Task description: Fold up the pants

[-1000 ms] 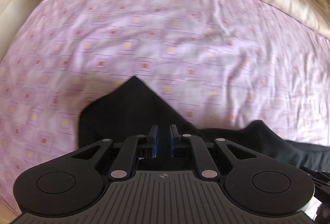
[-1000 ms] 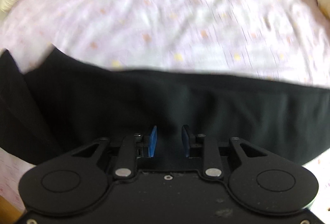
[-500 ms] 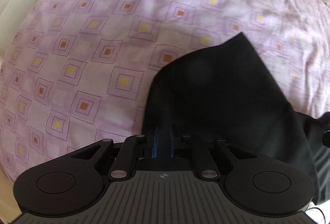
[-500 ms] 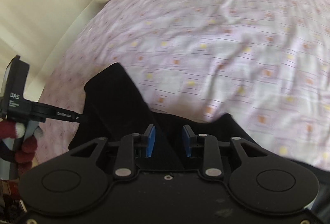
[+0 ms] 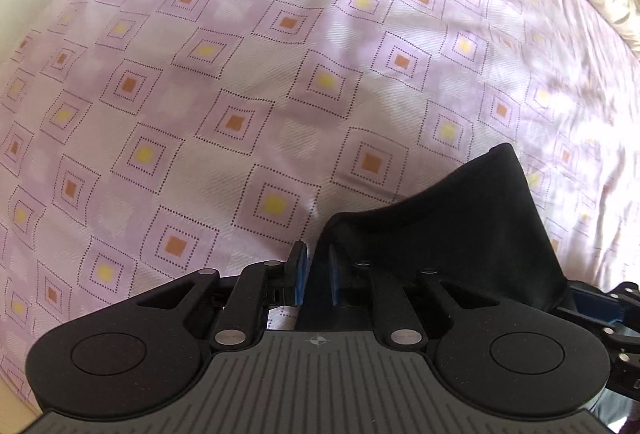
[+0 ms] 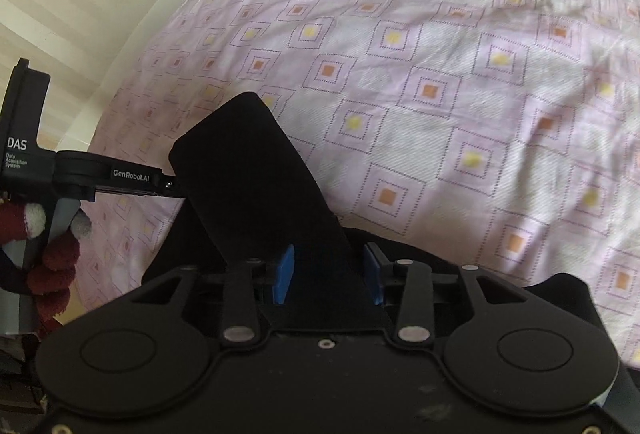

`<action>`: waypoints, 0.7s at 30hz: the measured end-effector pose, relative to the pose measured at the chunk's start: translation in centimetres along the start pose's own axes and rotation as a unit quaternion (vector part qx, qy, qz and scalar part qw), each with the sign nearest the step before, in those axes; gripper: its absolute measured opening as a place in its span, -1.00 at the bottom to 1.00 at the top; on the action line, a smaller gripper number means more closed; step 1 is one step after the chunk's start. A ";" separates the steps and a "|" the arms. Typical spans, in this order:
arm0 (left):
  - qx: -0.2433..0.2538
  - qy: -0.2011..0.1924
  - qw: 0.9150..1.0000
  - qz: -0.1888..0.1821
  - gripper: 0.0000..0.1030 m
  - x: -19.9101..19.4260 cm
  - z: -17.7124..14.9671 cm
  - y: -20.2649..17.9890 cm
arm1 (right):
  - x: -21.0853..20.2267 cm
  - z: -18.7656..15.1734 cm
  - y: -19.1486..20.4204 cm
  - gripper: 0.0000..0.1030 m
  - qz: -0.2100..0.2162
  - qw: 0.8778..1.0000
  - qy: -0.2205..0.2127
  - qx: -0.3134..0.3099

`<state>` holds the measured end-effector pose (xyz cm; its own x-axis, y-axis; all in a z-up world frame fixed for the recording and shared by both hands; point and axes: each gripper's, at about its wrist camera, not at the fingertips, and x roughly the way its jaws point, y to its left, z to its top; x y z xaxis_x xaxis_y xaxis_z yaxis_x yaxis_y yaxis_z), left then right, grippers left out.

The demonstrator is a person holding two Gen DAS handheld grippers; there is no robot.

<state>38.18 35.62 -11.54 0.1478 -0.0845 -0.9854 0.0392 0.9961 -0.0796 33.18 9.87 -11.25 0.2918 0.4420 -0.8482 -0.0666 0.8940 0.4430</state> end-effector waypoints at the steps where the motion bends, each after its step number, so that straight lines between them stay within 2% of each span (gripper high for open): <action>1: 0.001 -0.002 1.000 0.002 -0.75 -0.3 0.0 0.2 | -0.2 -0.1 0.4 -0.26 0.007 1.000 -0.005 -0.008; 3: -0.008 -0.018 1.000 0.014 -0.75 -1.6 0.0 0.8 | -0.8 -0.7 1.9 -0.28 0.012 0.999 -0.007 -0.035; 7: -0.039 -0.057 0.998 0.008 -0.75 -5.2 0.2 2.7 | -1.9 -2.7 5.2 -0.28 0.031 0.996 -0.010 -0.084; 11: -0.035 -0.082 0.996 0.012 -0.75 -7.6 0.7 3.0 | -1.3 -5.3 7.5 -0.29 0.048 0.994 0.007 -0.098; 17: 0.020 -0.078 0.997 0.000 -0.75 -7.9 -0.3 -1.0 | 1.3 -8.1 9.4 -0.25 0.026 0.993 0.037 -0.110; 19: 0.046 -0.073 0.996 -0.005 -0.75 -7.6 -1.5 -3.1 | 0.4 -8.2 8.8 -0.25 0.025 0.996 0.026 -0.082; 21: 0.070 -0.063 0.995 -0.017 -0.75 -7.1 -2.9 -5.2 | -1.7 -8.5 7.5 -0.25 0.020 0.998 -0.004 -0.051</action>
<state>34.05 31.17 -4.53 0.2667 -0.1288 -0.9551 0.1820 0.9799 -0.0814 24.07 16.44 -8.98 0.2943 0.4779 -0.8277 -0.1747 0.8783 0.4450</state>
